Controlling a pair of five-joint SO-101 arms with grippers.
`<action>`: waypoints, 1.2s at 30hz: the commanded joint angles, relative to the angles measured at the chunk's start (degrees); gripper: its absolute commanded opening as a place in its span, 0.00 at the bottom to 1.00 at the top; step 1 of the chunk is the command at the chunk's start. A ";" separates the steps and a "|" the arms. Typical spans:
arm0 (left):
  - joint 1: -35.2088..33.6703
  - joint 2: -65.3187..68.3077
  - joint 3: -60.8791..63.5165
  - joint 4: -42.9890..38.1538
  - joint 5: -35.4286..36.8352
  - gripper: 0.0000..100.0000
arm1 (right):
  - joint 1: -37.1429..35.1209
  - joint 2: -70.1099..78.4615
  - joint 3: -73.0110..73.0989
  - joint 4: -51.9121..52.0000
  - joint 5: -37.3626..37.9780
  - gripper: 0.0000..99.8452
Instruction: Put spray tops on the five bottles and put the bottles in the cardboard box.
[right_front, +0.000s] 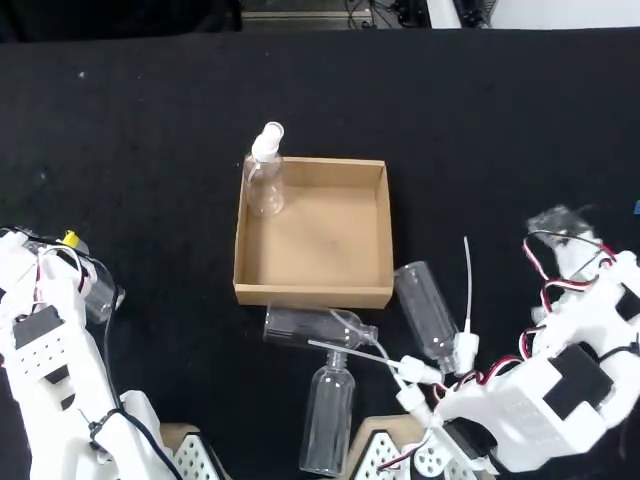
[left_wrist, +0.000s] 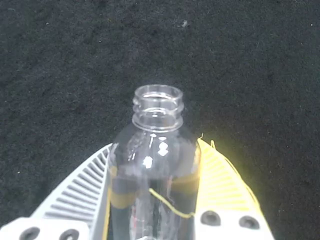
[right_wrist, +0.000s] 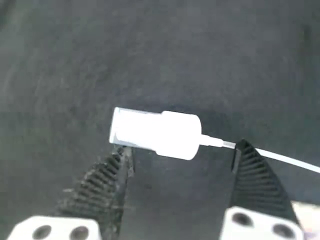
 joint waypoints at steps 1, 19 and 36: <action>0.40 -1.23 -2.59 -1.14 0.53 0.03 | -1.49 -0.40 -1.36 -0.35 -16.35 0.29; 1.19 -1.76 -1.80 -1.23 0.18 0.03 | -2.99 0.31 -13.05 17.85 36.04 0.29; 1.45 -1.76 -1.89 -1.23 0.18 0.03 | -0.26 -0.31 2.77 -8.18 39.47 0.03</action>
